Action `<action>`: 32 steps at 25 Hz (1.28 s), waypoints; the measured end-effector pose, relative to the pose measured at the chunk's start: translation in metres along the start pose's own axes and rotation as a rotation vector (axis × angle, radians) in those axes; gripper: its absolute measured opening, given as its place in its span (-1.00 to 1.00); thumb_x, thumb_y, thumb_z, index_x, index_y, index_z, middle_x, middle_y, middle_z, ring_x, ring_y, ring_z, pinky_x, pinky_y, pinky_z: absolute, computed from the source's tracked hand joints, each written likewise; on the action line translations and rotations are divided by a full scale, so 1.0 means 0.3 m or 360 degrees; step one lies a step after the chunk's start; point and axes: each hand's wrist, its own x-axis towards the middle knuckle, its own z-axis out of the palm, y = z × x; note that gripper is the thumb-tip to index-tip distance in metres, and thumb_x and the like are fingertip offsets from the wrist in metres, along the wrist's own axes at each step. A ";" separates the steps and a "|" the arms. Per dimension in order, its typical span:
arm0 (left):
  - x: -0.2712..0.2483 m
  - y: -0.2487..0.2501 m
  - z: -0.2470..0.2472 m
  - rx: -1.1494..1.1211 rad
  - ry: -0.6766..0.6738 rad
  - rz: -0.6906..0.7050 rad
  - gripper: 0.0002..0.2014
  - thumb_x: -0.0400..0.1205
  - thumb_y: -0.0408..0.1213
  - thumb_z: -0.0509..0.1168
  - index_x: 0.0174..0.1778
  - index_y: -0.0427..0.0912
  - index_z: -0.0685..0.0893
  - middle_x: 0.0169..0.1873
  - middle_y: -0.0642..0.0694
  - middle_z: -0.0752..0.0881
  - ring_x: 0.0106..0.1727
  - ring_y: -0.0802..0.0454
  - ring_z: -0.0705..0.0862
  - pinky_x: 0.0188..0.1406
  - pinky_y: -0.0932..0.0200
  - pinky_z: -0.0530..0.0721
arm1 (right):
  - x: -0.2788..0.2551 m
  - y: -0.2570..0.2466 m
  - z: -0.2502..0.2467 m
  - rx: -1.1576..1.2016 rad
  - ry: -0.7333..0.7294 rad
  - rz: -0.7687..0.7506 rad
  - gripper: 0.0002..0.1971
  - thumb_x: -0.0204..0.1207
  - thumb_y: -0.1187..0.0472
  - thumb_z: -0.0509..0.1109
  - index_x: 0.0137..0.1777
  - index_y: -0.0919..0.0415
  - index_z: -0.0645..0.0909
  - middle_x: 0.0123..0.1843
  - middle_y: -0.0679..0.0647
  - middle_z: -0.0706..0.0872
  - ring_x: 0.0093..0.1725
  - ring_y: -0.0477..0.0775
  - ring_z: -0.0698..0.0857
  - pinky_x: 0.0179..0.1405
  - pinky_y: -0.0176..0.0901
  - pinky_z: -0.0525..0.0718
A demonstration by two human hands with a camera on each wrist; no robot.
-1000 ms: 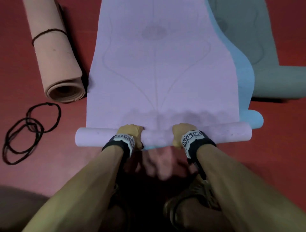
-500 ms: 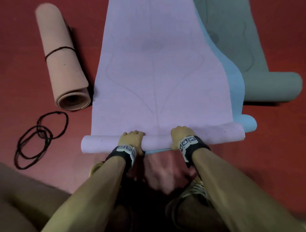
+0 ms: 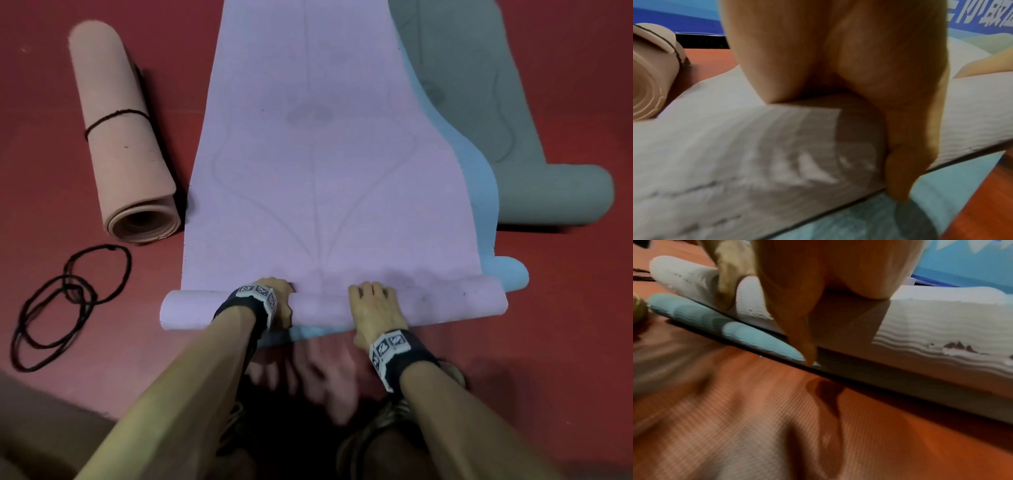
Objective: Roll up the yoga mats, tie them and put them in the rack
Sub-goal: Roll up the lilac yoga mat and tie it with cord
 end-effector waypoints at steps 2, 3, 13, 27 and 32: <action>0.037 -0.047 -0.009 -0.0279 -0.0081 0.0404 -0.40 0.49 -0.18 0.53 0.48 -0.05 0.56 0.35 -0.05 0.65 0.37 -0.05 0.64 0.28 0.13 0.59 | 0.001 -0.010 -0.009 -0.0009 0.0137 0.0081 -0.53 0.11 0.30 0.64 0.06 0.23 0.63 -0.05 0.18 0.69 -0.03 0.25 0.65 0.05 0.10 0.62; 0.029 -0.051 0.000 -0.0242 -0.0071 0.0468 -0.33 0.42 -0.12 0.57 0.47 0.02 0.55 0.35 -0.01 0.66 0.35 -0.04 0.66 0.27 0.12 0.63 | 0.013 -0.008 -0.018 0.0036 0.0052 0.0105 -0.57 0.26 0.27 0.57 0.14 0.24 0.62 0.05 0.19 0.70 0.07 0.26 0.66 0.16 0.12 0.58; -0.118 -0.057 0.129 -0.0175 0.0497 0.0474 -0.32 0.47 -0.04 0.45 0.51 0.00 0.38 0.36 -0.03 0.57 0.36 -0.06 0.57 0.38 0.08 0.43 | 0.105 0.049 -0.142 0.0239 -0.0578 0.0033 -0.78 0.14 0.30 0.41 -0.18 0.16 0.69 -0.09 0.14 0.76 -0.08 0.19 0.74 -0.17 -0.18 0.63; 0.003 -0.031 0.084 -0.0251 0.0140 0.0263 -0.44 0.42 -0.04 0.47 0.38 0.08 0.59 0.34 0.04 0.63 0.30 0.04 0.69 0.26 0.16 0.60 | 0.076 0.031 -0.076 0.0041 -0.0294 -0.0068 -0.57 0.42 0.13 0.45 0.30 0.17 0.58 0.25 0.15 0.67 0.27 0.23 0.67 0.28 0.07 0.59; -0.058 -0.049 0.154 -0.0184 0.0528 0.0383 -0.24 0.42 -0.06 0.40 0.54 -0.11 0.30 0.42 -0.07 0.40 0.41 -0.07 0.46 0.37 0.02 0.38 | 0.135 0.055 -0.175 0.0237 -0.0686 -0.0041 -0.85 0.10 0.37 0.41 -0.30 0.19 0.65 -0.29 0.09 0.69 -0.20 0.17 0.72 -0.26 -0.19 0.64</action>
